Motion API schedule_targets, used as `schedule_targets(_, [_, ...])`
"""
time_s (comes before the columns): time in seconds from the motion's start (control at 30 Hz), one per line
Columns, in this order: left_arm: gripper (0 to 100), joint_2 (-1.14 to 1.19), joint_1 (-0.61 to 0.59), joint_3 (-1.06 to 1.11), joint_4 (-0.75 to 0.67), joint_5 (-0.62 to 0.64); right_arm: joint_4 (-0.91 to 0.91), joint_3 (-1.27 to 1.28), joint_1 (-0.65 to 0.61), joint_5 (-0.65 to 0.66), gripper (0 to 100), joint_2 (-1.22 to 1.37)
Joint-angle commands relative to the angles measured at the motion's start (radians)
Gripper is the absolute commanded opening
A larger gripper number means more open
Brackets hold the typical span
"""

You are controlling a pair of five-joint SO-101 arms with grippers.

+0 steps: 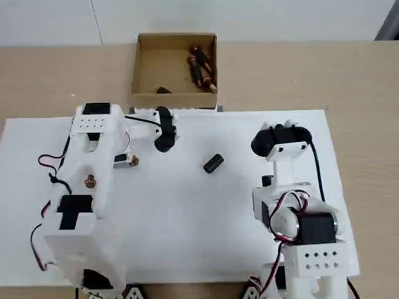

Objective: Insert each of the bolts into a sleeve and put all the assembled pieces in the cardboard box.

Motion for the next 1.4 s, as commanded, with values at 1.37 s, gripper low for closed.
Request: schedule_targets(1.37, [1,-0.736,0.483,-0.142,0.304,0.936,0.275,-0.448,0.001,0.009,0.3,-0.051])
